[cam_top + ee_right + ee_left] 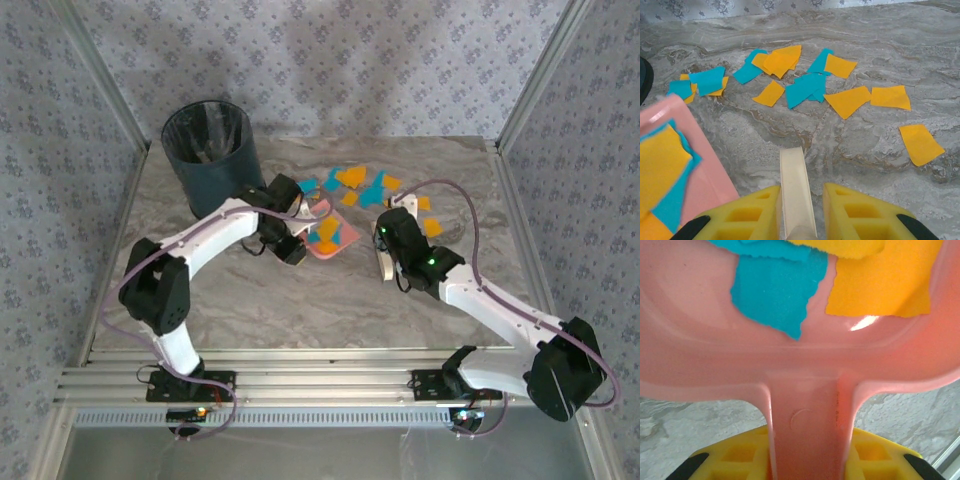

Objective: Sweep away the paper scraps from the table

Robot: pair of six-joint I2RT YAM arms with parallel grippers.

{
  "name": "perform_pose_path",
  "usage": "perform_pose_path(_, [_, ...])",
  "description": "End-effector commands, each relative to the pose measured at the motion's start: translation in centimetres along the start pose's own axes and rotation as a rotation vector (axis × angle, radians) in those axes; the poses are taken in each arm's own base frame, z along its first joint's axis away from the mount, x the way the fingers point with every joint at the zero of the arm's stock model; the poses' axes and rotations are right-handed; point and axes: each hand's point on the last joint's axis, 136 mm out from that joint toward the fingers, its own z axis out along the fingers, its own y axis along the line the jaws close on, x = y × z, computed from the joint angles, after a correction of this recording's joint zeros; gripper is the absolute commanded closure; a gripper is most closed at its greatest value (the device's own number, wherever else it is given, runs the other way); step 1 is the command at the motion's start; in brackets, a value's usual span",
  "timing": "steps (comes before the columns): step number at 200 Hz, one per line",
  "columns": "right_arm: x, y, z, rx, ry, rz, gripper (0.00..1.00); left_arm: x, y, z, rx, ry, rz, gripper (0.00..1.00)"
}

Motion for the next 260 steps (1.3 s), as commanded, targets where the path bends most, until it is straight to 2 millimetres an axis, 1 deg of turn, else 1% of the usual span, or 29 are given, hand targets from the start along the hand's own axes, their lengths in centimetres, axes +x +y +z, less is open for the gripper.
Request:
perform_pose_path(1, [-0.6,-0.4,-0.6,0.016,-0.030,0.031,1.00,-2.0,-0.1,-3.3,0.004,-0.106,-0.052,1.00])
perform_pose_path(18, [-0.6,-0.4,-0.6,0.013,-0.031,0.033,1.00,-2.6,0.3,-4.7,0.004,-0.144,-0.081,1.00])
perform_pose_path(49, [-0.6,-0.2,-0.6,0.002,-0.030,0.031,1.00,-3.9,0.2,-7.1,0.059,-0.241,-0.121,1.00])
perform_pose_path(87, [-0.3,-0.2,-0.5,-0.002,-0.021,0.029,1.00,-5.0,0.1,-9.8,0.140,-0.323,-0.165,1.00])
perform_pose_path(114, [-0.1,-0.2,-0.5,0.000,-0.018,0.031,1.00,-5.5,0.5,-11.4,0.159,-0.358,-0.185,1.00])
perform_pose_path(139, [-0.1,-0.1,-0.4,-0.004,-0.017,0.031,1.00,-6.3,0.5,-13.3,0.198,-0.406,-0.191,1.00])
perform_pose_path(168, [-0.1,0.0,-0.4,-0.011,-0.015,0.028,1.00,-7.1,1.6,-15.4,0.210,-0.454,-0.210,1.00])
perform_pose_path(196, [-0.2,0.1,-0.4,-0.014,-0.017,0.027,1.00,-8.1,2.4,-17.7,0.260,-0.519,-0.241,1.00])
perform_pose_path(231, [0.0,0.1,-0.3,-0.015,-0.010,0.024,1.00,-9.3,2.9,-19.8,0.337,-0.600,-0.283,1.00])
perform_pose_path(260, [0.0,0.2,-0.3,-0.016,-0.007,0.021,1.00,-10.0,4.7,-21.7,0.407,-0.670,-0.362,1.00])
